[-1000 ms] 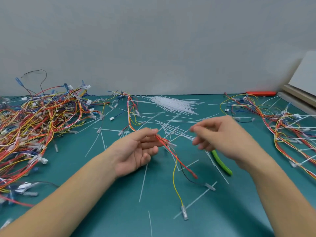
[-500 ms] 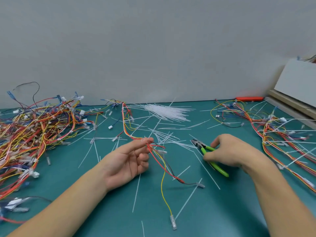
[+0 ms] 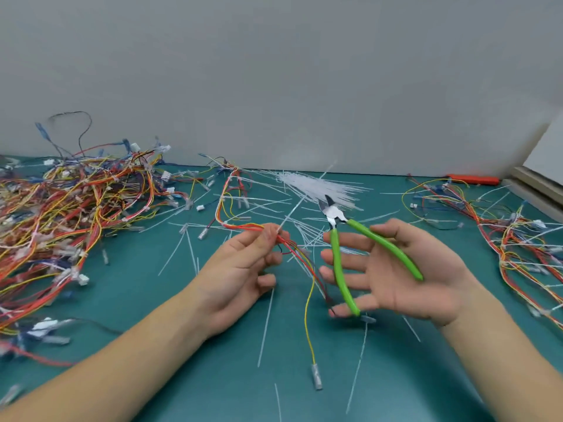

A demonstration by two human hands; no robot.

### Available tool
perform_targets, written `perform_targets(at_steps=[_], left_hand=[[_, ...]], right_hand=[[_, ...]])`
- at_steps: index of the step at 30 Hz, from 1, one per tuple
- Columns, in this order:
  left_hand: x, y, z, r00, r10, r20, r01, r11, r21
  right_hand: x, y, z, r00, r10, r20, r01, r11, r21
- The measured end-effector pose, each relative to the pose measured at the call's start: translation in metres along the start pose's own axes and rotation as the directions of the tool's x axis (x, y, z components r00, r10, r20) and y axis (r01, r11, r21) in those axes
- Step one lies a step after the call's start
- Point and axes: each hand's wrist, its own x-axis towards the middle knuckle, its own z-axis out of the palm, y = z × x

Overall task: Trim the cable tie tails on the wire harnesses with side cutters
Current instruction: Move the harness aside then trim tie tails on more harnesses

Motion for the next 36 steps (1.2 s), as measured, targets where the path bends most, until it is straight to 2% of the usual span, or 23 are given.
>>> perform_targets(at_steps=[2, 5, 8, 10, 13, 15, 19, 22, 26, 30, 36], left_hand=[[-0.002, 0.002, 0.002, 0.999, 0.042, -0.014, -0.042, 0.999, 0.033], [-0.003, 0.004, 0.0, 0.997, 0.073, -0.027, -0.072, 0.996, 0.048], [-0.001, 0.003, -0.003, 0.997, 0.066, -0.038, -0.066, 0.998, 0.001], [0.0, 0.002, -0.006, 0.998, 0.059, -0.027, -0.059, 0.998, 0.002], [0.001, 0.001, -0.009, 0.998, 0.064, 0.007, -0.064, 0.997, 0.035], [0.002, 0.001, -0.011, 0.998, 0.066, 0.017, -0.067, 0.997, 0.04], [0.003, 0.0, -0.011, 0.998, 0.057, 0.028, -0.058, 0.997, 0.057], [0.005, -0.001, -0.011, 0.995, 0.077, 0.058, -0.081, 0.994, 0.074], [0.004, -0.003, -0.011, 0.991, 0.093, 0.096, -0.102, 0.99, 0.101], [0.005, -0.004, -0.014, 0.987, 0.105, 0.122, -0.12, 0.985, 0.128], [0.004, -0.004, -0.014, 0.981, 0.109, 0.16, -0.133, 0.98, 0.146]], right_hand=[[0.009, 0.007, -0.001, 0.989, 0.05, 0.14, -0.055, 0.998, 0.038], [0.017, 0.004, 0.001, 0.975, 0.109, 0.192, -0.11, 0.994, -0.006], [0.018, -0.009, 0.001, 0.983, 0.127, 0.132, -0.117, 0.99, -0.081], [0.016, -0.014, 0.001, 0.993, 0.112, 0.032, -0.103, 0.974, -0.203], [0.013, -0.011, -0.007, 0.989, -0.026, -0.143, -0.018, 0.953, -0.301], [0.011, -0.006, -0.012, 0.991, -0.049, -0.126, 0.015, 0.968, -0.252], [0.0, -0.008, -0.017, 0.982, 0.093, 0.164, -0.084, 0.995, -0.06], [-0.005, -0.01, -0.018, 0.964, 0.092, 0.251, -0.107, 0.993, 0.05], [0.004, 0.006, -0.008, 0.949, 0.164, 0.268, -0.18, 0.983, 0.036], [0.01, 0.017, 0.001, 0.944, 0.175, 0.279, -0.212, 0.971, 0.109], [0.015, 0.028, 0.015, 0.969, 0.195, 0.153, -0.21, 0.974, 0.087]])
